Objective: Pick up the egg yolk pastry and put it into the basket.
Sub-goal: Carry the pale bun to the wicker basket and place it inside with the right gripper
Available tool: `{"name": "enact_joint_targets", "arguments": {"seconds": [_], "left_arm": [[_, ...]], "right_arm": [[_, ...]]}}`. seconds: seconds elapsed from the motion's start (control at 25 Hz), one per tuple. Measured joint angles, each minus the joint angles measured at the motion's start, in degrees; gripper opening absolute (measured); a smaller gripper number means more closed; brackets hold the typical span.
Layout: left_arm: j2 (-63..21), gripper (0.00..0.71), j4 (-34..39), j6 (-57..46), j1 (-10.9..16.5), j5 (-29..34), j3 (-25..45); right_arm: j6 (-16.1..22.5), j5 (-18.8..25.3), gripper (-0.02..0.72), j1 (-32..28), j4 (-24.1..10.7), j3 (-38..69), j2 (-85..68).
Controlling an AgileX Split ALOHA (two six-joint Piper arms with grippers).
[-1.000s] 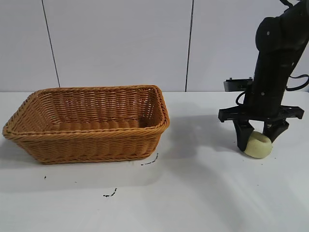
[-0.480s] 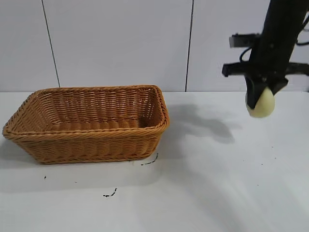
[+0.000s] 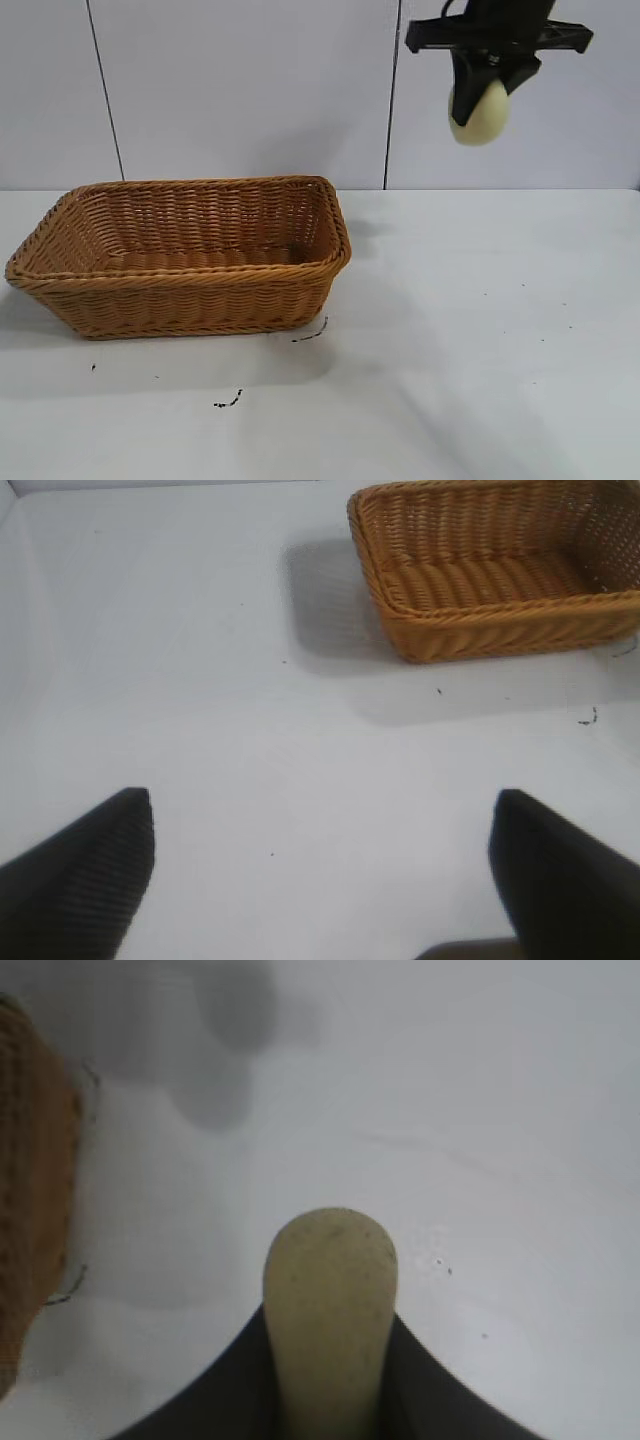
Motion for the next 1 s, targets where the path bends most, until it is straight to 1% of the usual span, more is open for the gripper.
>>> {"name": "enact_joint_targets", "arguments": {"seconds": [0.2,0.32,0.44,0.52,0.64,0.76,0.84,0.88,0.96,1.0], "left_arm": [[0.0,0.693,0.0,0.0,0.0,0.0,0.0],[0.0,0.693,0.0,0.0,0.0,0.0,0.0],[0.0,0.693,0.0,0.0,0.0,0.0,0.0],[0.0,0.693,0.0,0.0,0.0,0.0,0.0],[0.0,0.693,0.0,0.0,0.0,0.0,0.0],[0.0,0.693,0.0,0.0,0.0,0.0,0.0],[0.0,0.693,0.0,0.0,0.0,0.0,0.0],[0.0,0.693,0.0,0.0,0.0,0.0,0.0],[0.0,0.693,0.0,0.0,0.0,0.0,0.0],[0.0,0.693,0.0,0.0,0.0,0.0,0.0]], "right_arm": [[0.29,-5.33,0.139,7.87,0.04,-2.64,5.83],[0.37,-9.01,0.139,10.96,0.11,-5.54,10.43],[0.42,-13.86,0.139,12.08,0.32,-7.07,14.78],[0.42,-15.97,0.139,12.25,1.27,-7.36,17.2],[0.42,-17.73,0.139,12.25,3.65,-7.47,20.45],[0.42,-18.68,0.143,12.33,4.29,-7.47,22.1],[0.42,-18.68,0.196,12.33,4.35,-7.49,22.23],[0.42,-18.74,0.255,12.33,4.35,-7.54,22.15],[0.42,-18.72,0.418,12.33,4.28,-7.54,21.85],[0.42,-18.72,0.513,12.33,3.78,-7.54,21.53]]}}
